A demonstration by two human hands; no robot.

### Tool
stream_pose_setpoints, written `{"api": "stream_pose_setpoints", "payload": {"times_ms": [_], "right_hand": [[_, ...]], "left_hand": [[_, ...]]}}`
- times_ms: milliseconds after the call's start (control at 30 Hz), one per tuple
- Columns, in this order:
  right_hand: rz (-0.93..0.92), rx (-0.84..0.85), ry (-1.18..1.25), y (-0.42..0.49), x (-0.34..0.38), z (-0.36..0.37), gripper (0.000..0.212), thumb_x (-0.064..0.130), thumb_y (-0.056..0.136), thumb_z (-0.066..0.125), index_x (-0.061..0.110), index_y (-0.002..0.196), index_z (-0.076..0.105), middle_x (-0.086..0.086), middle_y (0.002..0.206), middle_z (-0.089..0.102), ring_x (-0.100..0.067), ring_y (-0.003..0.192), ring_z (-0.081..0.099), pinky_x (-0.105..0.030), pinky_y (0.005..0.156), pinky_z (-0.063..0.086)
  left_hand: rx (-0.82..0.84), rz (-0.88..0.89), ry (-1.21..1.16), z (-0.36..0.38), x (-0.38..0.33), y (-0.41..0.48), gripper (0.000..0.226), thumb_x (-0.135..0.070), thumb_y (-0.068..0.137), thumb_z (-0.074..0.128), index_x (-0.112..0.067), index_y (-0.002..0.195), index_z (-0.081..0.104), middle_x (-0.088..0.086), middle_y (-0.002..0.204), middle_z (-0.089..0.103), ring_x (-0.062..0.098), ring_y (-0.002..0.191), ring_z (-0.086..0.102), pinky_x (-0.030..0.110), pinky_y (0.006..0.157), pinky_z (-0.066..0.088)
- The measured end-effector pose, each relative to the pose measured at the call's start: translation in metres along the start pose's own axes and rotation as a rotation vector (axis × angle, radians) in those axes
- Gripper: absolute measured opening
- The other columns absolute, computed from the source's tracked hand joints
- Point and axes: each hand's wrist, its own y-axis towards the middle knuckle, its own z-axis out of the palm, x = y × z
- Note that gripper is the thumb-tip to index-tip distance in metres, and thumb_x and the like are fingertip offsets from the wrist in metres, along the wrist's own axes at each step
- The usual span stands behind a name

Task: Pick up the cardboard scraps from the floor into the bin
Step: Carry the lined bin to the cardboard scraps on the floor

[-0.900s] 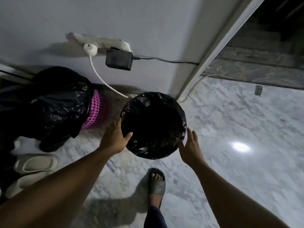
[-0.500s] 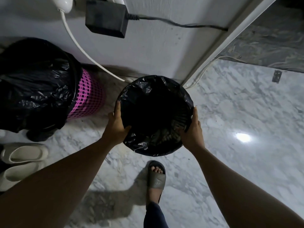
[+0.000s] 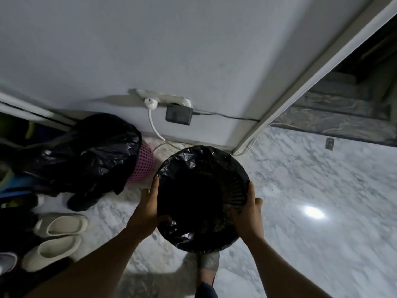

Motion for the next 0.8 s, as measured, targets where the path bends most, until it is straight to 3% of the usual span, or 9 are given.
{"api": "stream_pose_setpoints", "payload": {"times_ms": [67, 133, 233, 333, 433, 533, 700, 800], "right_hand": [[0.014, -0.011, -0.011, -0.018, 0.011, -0.011, 0.085, 0.031, 0.088, 0.063, 0.051, 0.147, 0.004, 0.0, 0.105, 0.035, -0.023, 0.06, 0.057, -0.04, 0.054, 0.055], [0.009, -0.045, 0.0, -0.062, 0.044, -0.038, 0.085, 0.029, 0.088, 0.061, 0.05, 0.147, 0.004, 0.0, 0.106, 0.034, -0.025, 0.059, 0.057, -0.043, 0.054, 0.056], [-0.004, -0.1, -0.026, -0.116, 0.074, -0.063, 0.084, 0.031, 0.087, 0.061, 0.048, 0.148, 0.006, -0.002, 0.108, 0.034, -0.029, 0.06, 0.057, -0.045, 0.057, 0.056], [-0.043, -0.153, -0.034, -0.169, 0.099, -0.083, 0.085, 0.032, 0.087, 0.064, 0.042, 0.151, 0.009, -0.008, 0.12, 0.035, -0.037, 0.073, 0.06, -0.047, 0.064, 0.057], [-0.039, -0.225, 0.003, -0.233, 0.119, -0.098, 0.087, 0.026, 0.089, 0.066, 0.037, 0.154, 0.01, -0.012, 0.13, 0.035, -0.039, 0.089, 0.062, -0.046, 0.074, 0.056], [-0.087, -0.309, 0.057, -0.298, 0.124, -0.103, 0.085, 0.025, 0.088, 0.066, 0.039, 0.153, 0.014, -0.01, 0.122, 0.038, -0.036, 0.088, 0.06, -0.047, 0.079, 0.055], [-0.074, -0.439, 0.074, -0.396, 0.112, -0.097, 0.084, 0.027, 0.086, 0.067, 0.043, 0.152, 0.016, -0.007, 0.118, 0.039, -0.024, 0.076, 0.049, -0.041, 0.071, 0.052], [-0.035, -0.503, 0.083, -0.449, 0.096, -0.092, 0.084, 0.03, 0.087, 0.067, 0.042, 0.153, 0.016, -0.006, 0.117, 0.037, -0.024, 0.076, 0.048, -0.039, 0.071, 0.052]], "left_hand": [[0.021, 0.038, -0.007, -0.015, -0.013, -0.014, 0.136, -0.099, 0.046, 0.041, -0.038, 0.155, -0.013, -0.018, 0.156, -0.007, -0.003, 0.145, 0.002, 0.024, 0.105, 0.032], [0.011, 0.077, 0.027, -0.05, -0.051, -0.053, 0.133, -0.094, 0.049, 0.045, -0.037, 0.155, -0.012, -0.008, 0.162, -0.014, 0.008, 0.149, -0.001, 0.025, 0.106, 0.031], [-0.034, -0.009, 0.129, -0.081, -0.087, -0.096, 0.133, -0.061, 0.059, 0.078, -0.033, 0.156, -0.01, 0.017, 0.16, 0.007, 0.023, 0.142, 0.03, 0.032, 0.106, 0.038], [-0.07, -0.061, 0.201, -0.106, -0.11, -0.13, 0.135, -0.027, 0.066, 0.09, -0.034, 0.155, -0.01, 0.014, 0.144, 0.027, 0.03, 0.125, 0.051, 0.037, 0.101, 0.045], [-0.1, -0.015, 0.245, -0.133, -0.127, -0.18, 0.132, -0.024, 0.069, 0.089, -0.032, 0.156, -0.011, 0.012, 0.137, 0.031, 0.028, 0.116, 0.053, 0.034, 0.093, 0.046], [-0.122, 0.046, 0.274, -0.151, -0.132, -0.23, 0.131, -0.024, 0.07, 0.088, -0.031, 0.156, -0.011, 0.012, 0.141, 0.03, 0.029, 0.117, 0.052, 0.034, 0.09, 0.044], [-0.099, 0.189, 0.268, -0.165, -0.124, -0.3, 0.13, -0.014, 0.07, 0.089, -0.028, 0.157, -0.007, 0.016, 0.152, 0.021, 0.032, 0.134, 0.039, 0.038, 0.104, 0.036], [-0.061, 0.288, 0.269, -0.165, -0.12, -0.331, 0.136, -0.023, 0.064, 0.093, -0.024, 0.158, -0.005, 0.018, 0.149, 0.025, 0.034, 0.135, 0.038, 0.039, 0.109, 0.034]]}}
